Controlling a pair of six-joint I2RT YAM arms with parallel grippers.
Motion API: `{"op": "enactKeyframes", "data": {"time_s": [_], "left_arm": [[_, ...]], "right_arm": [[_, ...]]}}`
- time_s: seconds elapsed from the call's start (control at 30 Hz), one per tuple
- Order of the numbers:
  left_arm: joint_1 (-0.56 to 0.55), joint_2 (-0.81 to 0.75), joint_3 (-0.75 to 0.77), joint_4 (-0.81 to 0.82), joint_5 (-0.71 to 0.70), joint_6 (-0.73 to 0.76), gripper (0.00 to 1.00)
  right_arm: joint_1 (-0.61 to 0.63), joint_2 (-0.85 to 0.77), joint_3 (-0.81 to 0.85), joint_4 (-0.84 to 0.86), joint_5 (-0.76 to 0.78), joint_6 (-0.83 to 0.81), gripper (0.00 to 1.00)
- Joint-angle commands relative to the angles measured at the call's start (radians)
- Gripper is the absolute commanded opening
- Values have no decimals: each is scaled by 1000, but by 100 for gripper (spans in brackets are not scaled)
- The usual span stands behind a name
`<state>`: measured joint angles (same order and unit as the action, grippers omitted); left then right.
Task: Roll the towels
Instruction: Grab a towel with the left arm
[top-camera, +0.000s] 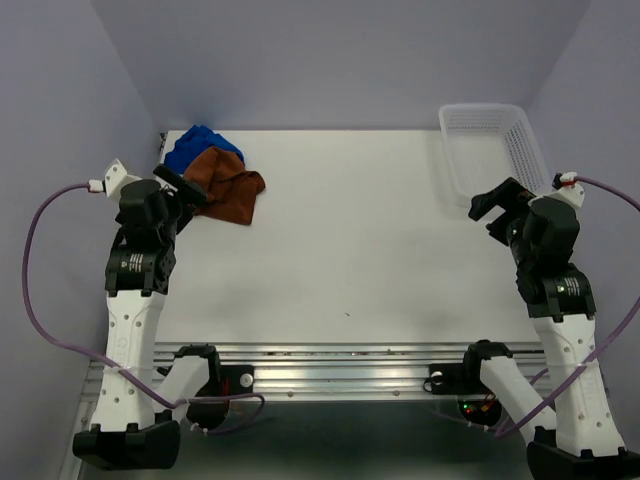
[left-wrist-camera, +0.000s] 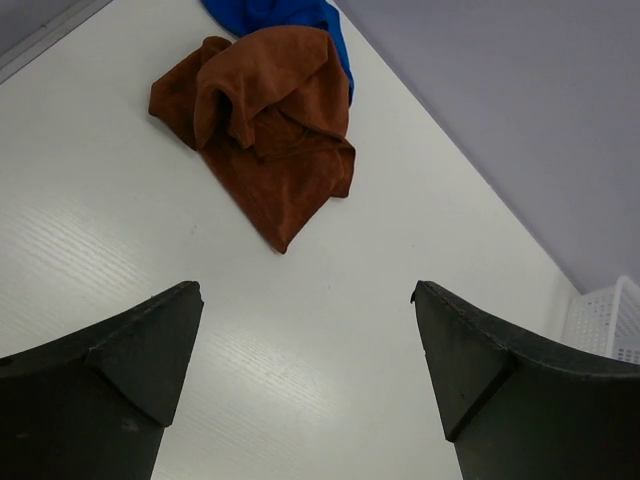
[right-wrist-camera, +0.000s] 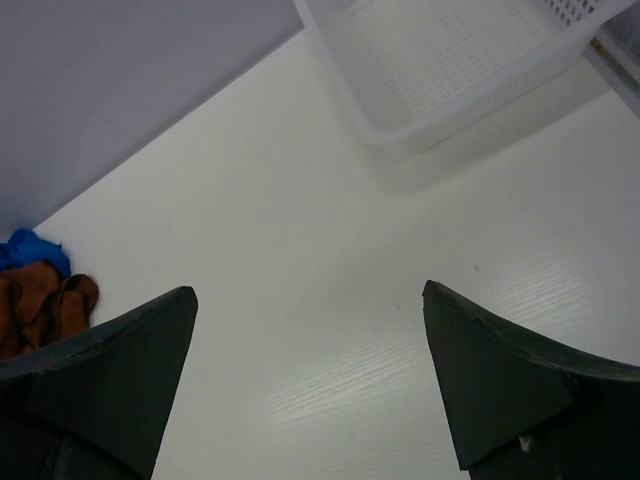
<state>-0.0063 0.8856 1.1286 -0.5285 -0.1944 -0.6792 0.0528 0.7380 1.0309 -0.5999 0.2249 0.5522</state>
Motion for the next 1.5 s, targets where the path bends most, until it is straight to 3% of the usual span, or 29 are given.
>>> {"op": "enactKeyframes", "data": {"time_s": [0.0,0.2,0.5,0.93,1.2,1.23,1.27,1.33,1.37,1.47], "left_arm": [[-1,-25,-26,13,-8,-13,99],[-1,12,-72,25,-48,-17,99],[-1,332,-73,143,-57,-26,99],[86,841,170,269,-20,-11,99],[92,984,302,292,-11,1,97],[97,1012,325,288,-13,-3,85],[98,1024,339,277,-16,-6,58],[103,1047,385,260,-17,-8,28],[103,1050,398,257,-19,-8,2],[103,1018,422,252,19,16,0]], "right_arm": [[-4,0,9,2,22,-31,100],[-4,-5,-32,55,-1,-26,100],[-4,21,-94,153,-93,-50,100],[-4,101,-97,173,-131,-123,100],[-4,124,-101,190,-144,-141,100],[-4,129,-103,190,-141,-141,100],[-4,132,-103,190,-139,-143,100],[-4,135,-103,190,-140,-146,100],[-4,136,-101,189,-142,-147,100],[-4,132,-107,189,-147,-147,100]]}}
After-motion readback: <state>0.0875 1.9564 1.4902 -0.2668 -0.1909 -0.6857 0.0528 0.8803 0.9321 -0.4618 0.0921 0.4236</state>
